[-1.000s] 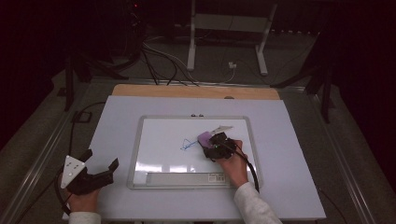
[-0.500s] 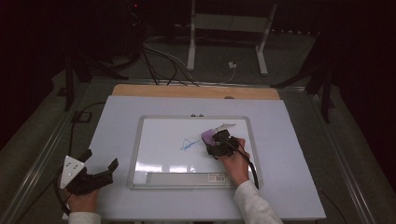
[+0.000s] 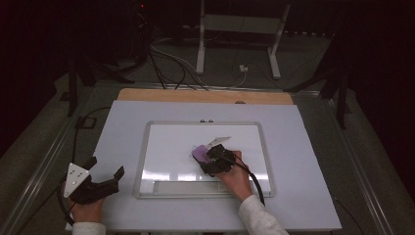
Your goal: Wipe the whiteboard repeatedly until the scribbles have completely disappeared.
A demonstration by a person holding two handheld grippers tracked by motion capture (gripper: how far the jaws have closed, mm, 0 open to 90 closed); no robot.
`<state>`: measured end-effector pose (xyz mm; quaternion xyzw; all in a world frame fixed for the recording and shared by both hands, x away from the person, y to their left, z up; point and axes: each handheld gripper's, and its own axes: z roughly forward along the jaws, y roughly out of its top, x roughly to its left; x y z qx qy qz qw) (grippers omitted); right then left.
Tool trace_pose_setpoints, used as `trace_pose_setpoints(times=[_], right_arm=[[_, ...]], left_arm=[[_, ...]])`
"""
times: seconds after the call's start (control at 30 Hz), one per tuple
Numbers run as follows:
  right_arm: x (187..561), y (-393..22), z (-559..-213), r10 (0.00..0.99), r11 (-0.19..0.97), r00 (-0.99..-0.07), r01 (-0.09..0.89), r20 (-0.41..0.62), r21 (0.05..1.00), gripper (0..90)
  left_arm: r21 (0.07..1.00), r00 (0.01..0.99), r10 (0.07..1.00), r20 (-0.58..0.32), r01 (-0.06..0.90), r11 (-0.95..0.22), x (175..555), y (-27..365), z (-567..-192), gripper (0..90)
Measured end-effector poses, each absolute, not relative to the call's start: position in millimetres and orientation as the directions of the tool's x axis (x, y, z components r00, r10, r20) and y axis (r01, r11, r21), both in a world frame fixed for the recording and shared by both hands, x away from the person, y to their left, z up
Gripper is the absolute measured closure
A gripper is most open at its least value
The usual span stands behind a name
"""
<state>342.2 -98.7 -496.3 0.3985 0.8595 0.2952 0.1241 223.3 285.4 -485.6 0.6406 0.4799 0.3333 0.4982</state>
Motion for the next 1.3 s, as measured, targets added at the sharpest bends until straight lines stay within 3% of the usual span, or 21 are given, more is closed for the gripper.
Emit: trace_pose_setpoints(times=[0.3,0.57,0.9,1.17,1.3], right_arm=[[368.1,-137.6,-496.5,0.874,0.393,-0.486,0.689,-0.014,0.610,41.4],[373.6,-124.0,-496.0,0.868,0.402,-0.497,0.688,-0.011,0.605,41.4],[362.1,-82.6,-494.8,0.790,0.502,-0.613,0.628,-0.021,0.595,41.4],[381.6,-108.8,-495.7,0.888,0.371,-0.460,0.715,-0.002,0.593,41.5],[378.7,-100.6,-494.3,0.881,0.402,-0.471,0.704,-0.038,0.586,41.5]], left_arm=[[0.958,0.318,0.947,-0.052,0.283,-0.042,223.3,284.9,-485.4,1.4],[0.958,0.321,0.946,-0.052,0.283,-0.044,224.3,283.3,-486.0,1.4],[0.958,0.322,0.946,-0.049,0.284,-0.047,224.4,283.7,-486.1,1.4],[0.958,0.320,0.946,-0.053,0.284,-0.043,224.2,284.1,-486.1,1.4],[0.958,0.322,0.945,-0.049,0.284,-0.048,224.5,283.2,-486.0,1.4]])
